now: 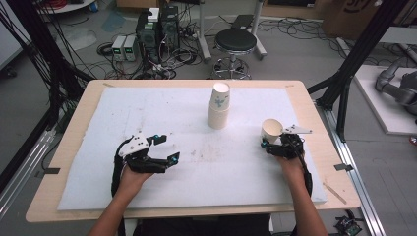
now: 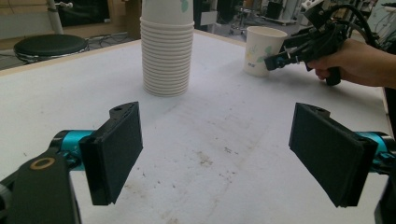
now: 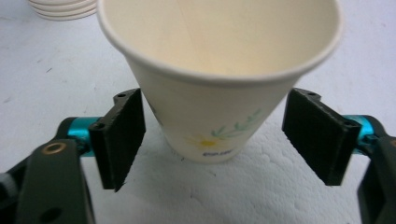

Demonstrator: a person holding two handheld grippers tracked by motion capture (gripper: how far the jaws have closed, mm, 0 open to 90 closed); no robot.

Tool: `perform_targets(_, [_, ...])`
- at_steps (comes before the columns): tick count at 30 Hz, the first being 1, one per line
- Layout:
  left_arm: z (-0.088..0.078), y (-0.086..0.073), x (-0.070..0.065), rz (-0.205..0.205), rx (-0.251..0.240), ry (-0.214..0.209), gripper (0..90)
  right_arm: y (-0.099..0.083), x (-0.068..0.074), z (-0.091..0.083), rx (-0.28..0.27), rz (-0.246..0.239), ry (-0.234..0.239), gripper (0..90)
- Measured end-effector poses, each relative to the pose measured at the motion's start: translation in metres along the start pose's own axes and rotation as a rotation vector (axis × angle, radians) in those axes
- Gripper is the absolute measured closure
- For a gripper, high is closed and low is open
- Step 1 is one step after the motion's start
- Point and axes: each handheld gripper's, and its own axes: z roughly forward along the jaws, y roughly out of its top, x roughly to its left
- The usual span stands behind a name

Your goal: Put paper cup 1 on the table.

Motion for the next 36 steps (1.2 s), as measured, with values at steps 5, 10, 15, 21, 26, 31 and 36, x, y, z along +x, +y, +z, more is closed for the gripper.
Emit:
perform_targets(5, [-0.001, 0.000, 0.001, -0.018, -0.003, 0.006, 17.2, -0.003, -0.002, -0.011, -0.004, 0.000, 0.020, 20.8])
perform_targets(10, [-0.004, 0.000, 0.006, -0.062, -0.033, 0.033, 16.2, -0.004, -0.002, -0.029, -0.022, 0.021, 0.057, 20.8])
perform_targets(15, [-0.009, 0.002, 0.008, -0.064, -0.053, 0.028, 16.5, -0.007, 0.001, -0.046, -0.044, 0.036, 0.103, 20.8])
perform_targets(21, [-0.013, 0.003, 0.008, -0.039, -0.057, 0.027, 16.4, -0.011, 0.013, -0.063, -0.114, -0.002, 0.143, 20.7])
perform_targets(26, [-0.017, 0.003, 0.007, -0.031, -0.076, 0.023, 16.4, -0.012, 0.026, -0.078, -0.189, -0.069, 0.169, 20.7])
perform_targets(31, [-0.020, 0.004, 0.008, -0.015, -0.095, 0.027, 16.7, -0.011, 0.035, -0.089, -0.247, -0.108, 0.191, 20.7])
perform_targets(36, [-0.024, 0.003, 0.008, -0.011, -0.093, 0.033, 16.7, -0.007, 0.039, -0.095, -0.294, -0.129, 0.194, 20.8])
